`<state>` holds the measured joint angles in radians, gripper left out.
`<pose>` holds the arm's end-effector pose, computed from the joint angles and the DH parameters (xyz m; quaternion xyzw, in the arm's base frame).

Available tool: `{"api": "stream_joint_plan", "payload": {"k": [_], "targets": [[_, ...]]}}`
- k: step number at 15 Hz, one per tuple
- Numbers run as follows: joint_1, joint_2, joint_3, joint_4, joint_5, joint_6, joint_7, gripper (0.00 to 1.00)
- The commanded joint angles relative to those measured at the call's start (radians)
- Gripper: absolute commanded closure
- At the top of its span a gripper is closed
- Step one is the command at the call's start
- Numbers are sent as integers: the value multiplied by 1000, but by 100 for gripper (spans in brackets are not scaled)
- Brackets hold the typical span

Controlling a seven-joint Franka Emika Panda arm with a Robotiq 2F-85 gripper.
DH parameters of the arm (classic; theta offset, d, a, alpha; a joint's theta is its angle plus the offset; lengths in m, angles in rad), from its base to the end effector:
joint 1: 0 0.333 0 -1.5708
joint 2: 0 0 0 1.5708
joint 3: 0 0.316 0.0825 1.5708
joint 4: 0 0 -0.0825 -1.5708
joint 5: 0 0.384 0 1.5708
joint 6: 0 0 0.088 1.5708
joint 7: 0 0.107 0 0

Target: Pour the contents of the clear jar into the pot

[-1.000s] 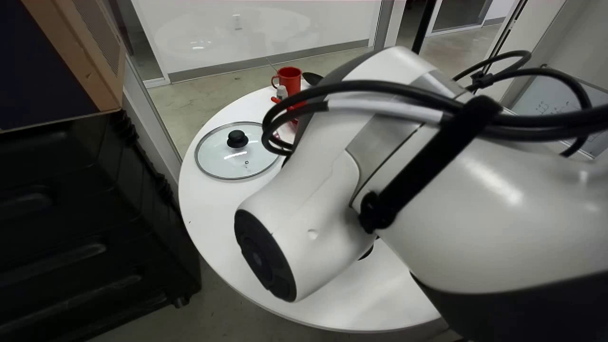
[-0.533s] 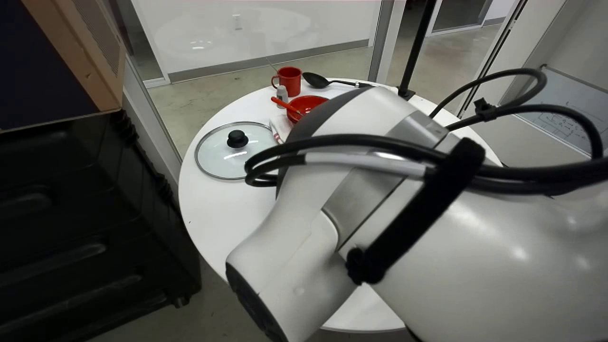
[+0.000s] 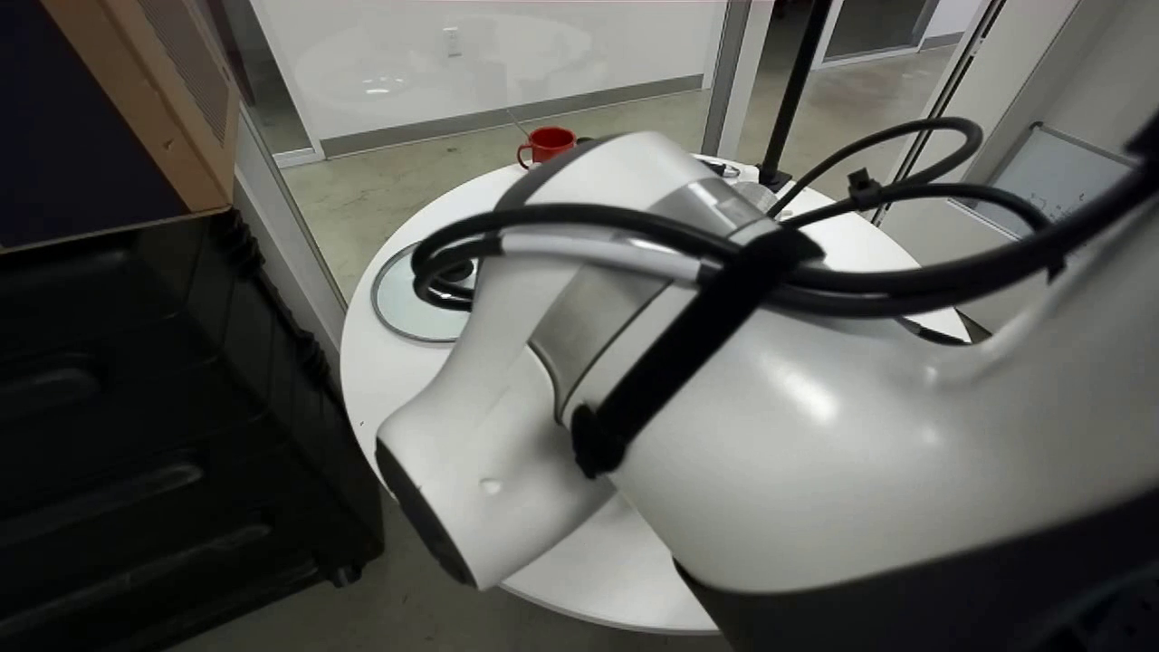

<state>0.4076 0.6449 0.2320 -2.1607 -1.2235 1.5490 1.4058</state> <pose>0.4181 0.1967 0.1014 0.7808 0.0526 0.1142 0.6120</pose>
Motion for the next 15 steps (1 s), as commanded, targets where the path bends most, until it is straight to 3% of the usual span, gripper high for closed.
{"api": "stream_joint_plan", "payload": {"k": [1, 15], "targets": [[-22, 41, -8, 77, 9, -41, 6, 93], [27, 123, -22, 229, -34, -247, 82, 93]]}}
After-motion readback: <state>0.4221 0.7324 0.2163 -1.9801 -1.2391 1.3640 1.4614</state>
